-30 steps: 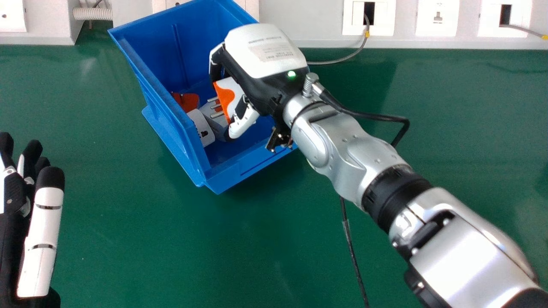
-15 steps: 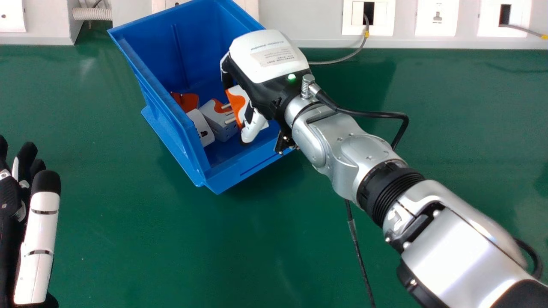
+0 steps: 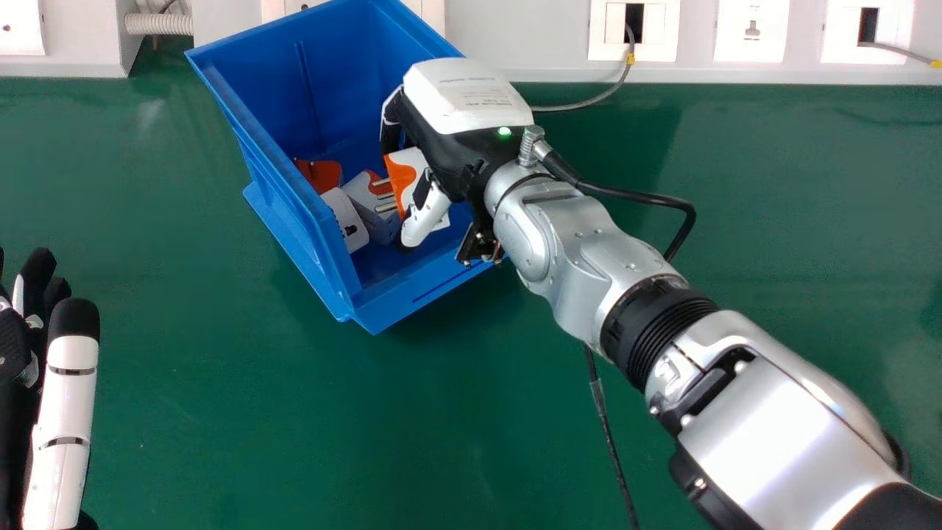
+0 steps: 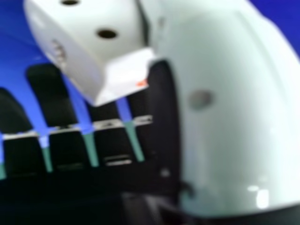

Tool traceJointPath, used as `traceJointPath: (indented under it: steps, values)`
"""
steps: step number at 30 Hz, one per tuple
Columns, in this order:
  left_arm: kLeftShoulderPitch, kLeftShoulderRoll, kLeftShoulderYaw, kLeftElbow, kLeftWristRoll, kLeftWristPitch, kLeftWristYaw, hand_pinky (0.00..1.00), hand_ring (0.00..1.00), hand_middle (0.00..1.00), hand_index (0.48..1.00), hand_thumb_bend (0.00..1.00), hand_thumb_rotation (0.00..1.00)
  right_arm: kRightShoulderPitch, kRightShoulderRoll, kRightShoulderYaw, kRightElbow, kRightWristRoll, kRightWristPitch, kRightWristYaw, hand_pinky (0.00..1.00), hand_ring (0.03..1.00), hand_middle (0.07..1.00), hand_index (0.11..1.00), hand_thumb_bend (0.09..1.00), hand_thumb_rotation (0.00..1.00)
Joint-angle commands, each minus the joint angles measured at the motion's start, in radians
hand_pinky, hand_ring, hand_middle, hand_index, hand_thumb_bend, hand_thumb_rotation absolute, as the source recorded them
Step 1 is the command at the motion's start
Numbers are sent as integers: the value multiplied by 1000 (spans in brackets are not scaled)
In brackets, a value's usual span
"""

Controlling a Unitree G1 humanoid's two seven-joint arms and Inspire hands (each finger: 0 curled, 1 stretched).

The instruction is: Pick all objects and put in blue box

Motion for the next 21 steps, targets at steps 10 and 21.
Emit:
traceJointPath:
  steps: [10, 21]
  values:
    - [-7, 1, -5, 5, -1, -27, -4, 1000, 1000, 1000, 1000, 497, 843, -21, 1, 67, -21, -55, -3, -128, 590, 710, 764, 727, 426, 333]
    - [-16, 4, -11, 16, 12, -37, -10, 1000, 1000, 1000, 1000, 455, 849, 2, -5, 96, -8, -74, 5, -196, 948, 969, 975, 971, 436, 736]
